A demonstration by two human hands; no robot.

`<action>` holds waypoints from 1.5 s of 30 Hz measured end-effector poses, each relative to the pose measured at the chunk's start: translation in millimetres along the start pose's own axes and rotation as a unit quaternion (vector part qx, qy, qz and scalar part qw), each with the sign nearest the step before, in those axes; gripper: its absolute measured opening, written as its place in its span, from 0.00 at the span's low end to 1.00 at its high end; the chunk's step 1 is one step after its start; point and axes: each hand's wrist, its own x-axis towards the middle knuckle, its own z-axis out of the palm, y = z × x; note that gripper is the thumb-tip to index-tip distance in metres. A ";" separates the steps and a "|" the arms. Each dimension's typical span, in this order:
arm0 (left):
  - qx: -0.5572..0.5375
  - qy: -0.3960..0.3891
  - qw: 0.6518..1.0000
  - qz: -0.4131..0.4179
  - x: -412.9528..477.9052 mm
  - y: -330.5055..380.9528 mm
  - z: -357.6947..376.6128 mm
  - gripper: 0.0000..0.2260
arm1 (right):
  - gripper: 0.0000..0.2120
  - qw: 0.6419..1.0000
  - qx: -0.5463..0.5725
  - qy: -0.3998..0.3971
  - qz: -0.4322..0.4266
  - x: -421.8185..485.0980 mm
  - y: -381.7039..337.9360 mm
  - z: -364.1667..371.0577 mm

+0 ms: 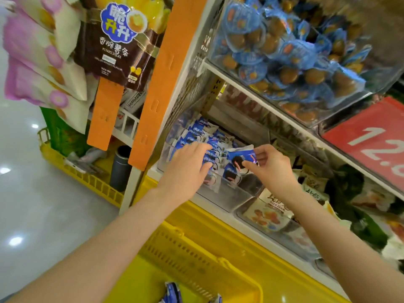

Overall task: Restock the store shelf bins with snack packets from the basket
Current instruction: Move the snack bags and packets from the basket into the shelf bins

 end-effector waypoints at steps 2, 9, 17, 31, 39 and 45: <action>0.087 -0.035 0.995 0.037 10.8 -12.3 4.7 0.18 | 0.16 0.994 -0.102 -0.041 0.025 17.1 6.6 7.7; 0.202 -0.065 0.967 0.140 13.6 -42.7 13.6 0.23 | 0.15 0.937 -0.311 -0.142 -0.075 37.1 13.2 32.9; 0.184 -0.062 0.969 0.155 15.7 -49.2 15.0 0.17 | 0.16 0.911 -0.300 -0.276 -0.065 53.2 6.2 43.5; 0.189 -0.085 0.970 0.126 13.9 -40.3 10.1 0.19 | 0.15 0.959 -0.237 -0.155 -0.015 20.7 3.3 44.2; 0.149 -0.046 0.983 0.096 -12.8 -23.7 1.0 0.15 | 0.26 0.978 -0.129 -0.072 -0.147 -86.9 21.0 50.0; 0.136 -0.055 0.986 0.082 -75.2 -33.9 4.2 0.13 | 0.14 0.979 -0.007 0.018 -0.204 -155.1 58.8 86.6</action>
